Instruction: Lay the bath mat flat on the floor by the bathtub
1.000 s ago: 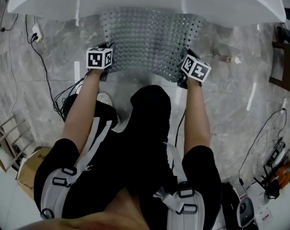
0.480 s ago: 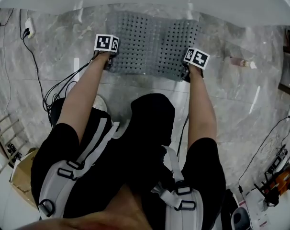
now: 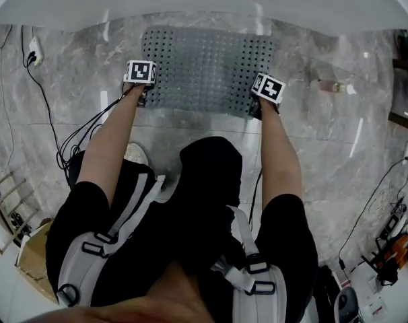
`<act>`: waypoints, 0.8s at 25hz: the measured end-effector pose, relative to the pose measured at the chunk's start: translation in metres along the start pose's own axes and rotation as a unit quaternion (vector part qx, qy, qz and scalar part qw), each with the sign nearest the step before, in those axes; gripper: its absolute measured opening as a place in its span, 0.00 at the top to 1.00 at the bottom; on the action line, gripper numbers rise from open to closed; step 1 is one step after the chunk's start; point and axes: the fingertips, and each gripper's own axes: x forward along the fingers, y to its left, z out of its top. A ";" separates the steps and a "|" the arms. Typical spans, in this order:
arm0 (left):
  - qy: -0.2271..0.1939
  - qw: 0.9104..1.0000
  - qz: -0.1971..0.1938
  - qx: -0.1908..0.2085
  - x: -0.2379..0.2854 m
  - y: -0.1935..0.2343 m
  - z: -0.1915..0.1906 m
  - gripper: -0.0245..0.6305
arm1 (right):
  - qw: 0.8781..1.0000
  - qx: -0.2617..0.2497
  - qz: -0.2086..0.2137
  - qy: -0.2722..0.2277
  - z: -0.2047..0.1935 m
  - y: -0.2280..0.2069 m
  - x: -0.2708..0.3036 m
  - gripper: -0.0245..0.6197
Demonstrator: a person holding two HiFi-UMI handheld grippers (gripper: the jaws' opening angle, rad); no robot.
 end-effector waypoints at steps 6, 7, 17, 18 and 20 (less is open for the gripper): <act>-0.074 0.997 0.028 0.012 -0.031 0.008 0.029 0.82 | 0.997 -0.029 0.047 -0.055 0.009 0.031 -0.030 0.81; -0.089 0.996 0.023 0.016 -0.041 0.003 0.036 0.94 | 0.996 -0.039 0.051 -0.066 0.012 0.037 -0.038 0.92; -0.221 0.972 -0.072 0.038 -0.284 -0.052 0.103 0.96 | 0.983 -0.037 0.099 -0.148 0.100 0.121 -0.258 0.95; -0.235 0.969 -0.072 0.040 -0.324 -0.053 0.111 0.96 | 0.982 -0.036 0.100 -0.159 0.112 0.131 -0.292 0.95; -0.261 0.962 -0.078 0.033 -0.407 -0.057 0.124 0.96 | 0.977 -0.039 0.103 -0.182 0.137 0.151 -0.368 0.95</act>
